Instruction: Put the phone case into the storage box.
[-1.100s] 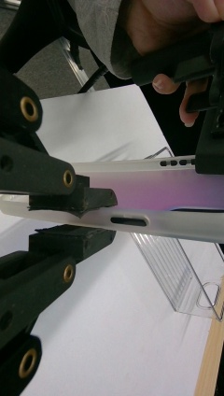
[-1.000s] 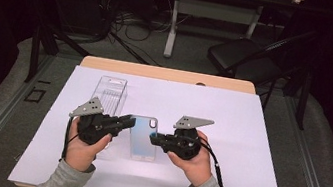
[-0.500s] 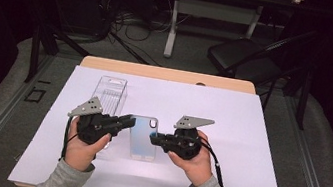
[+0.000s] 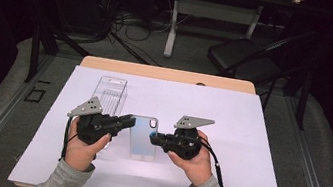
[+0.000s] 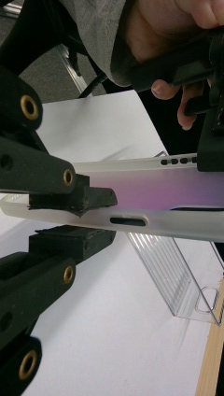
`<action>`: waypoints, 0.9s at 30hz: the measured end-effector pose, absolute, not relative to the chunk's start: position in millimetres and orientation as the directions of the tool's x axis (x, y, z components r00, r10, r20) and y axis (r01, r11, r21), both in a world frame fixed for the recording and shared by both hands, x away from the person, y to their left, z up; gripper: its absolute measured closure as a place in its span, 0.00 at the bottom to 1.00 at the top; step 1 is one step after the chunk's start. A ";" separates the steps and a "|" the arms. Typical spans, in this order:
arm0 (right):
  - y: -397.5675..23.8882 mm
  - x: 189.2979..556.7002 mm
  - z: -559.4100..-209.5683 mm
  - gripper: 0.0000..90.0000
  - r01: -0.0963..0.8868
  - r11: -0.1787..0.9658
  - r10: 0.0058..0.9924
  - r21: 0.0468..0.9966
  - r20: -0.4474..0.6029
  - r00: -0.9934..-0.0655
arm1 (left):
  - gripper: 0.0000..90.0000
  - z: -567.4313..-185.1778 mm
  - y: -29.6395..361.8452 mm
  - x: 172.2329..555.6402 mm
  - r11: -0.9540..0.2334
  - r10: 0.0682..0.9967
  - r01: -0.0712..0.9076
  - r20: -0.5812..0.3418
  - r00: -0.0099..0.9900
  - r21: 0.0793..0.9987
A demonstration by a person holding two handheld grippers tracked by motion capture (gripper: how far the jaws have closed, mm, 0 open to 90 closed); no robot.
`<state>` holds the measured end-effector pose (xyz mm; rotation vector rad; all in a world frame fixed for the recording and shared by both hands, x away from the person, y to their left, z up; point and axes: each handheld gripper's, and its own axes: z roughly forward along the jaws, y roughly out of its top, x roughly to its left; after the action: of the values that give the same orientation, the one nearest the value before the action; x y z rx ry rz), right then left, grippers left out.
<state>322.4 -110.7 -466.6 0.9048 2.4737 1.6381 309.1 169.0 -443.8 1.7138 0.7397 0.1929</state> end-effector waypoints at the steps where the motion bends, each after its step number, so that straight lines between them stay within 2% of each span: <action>1: -110.6 322.4 -466.6 0.90 0.444 0.272 0.486 0.854 0.276 -0.829 | 0.92 -443.8 169.0 309.1 -0.098 0.566 0.370 -0.254 0.784 0.924; 19: -111.3 323.0 -466.2 0.89 0.451 0.260 0.493 0.854 0.284 -0.822 | 0.92 -443.7 169.3 308.8 -0.097 0.570 0.366 -0.250 0.783 0.926; 27: -111.9 323.9 -466.5 0.81 0.459 0.242 0.491 0.855 0.300 -0.817 | 0.92 -444.9 170.6 309.8 -0.090 0.577 0.371 -0.255 0.776 0.924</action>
<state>323.9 -111.9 -466.5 0.9390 2.4520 1.6700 309.8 170.6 -444.9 1.7049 0.7518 0.2027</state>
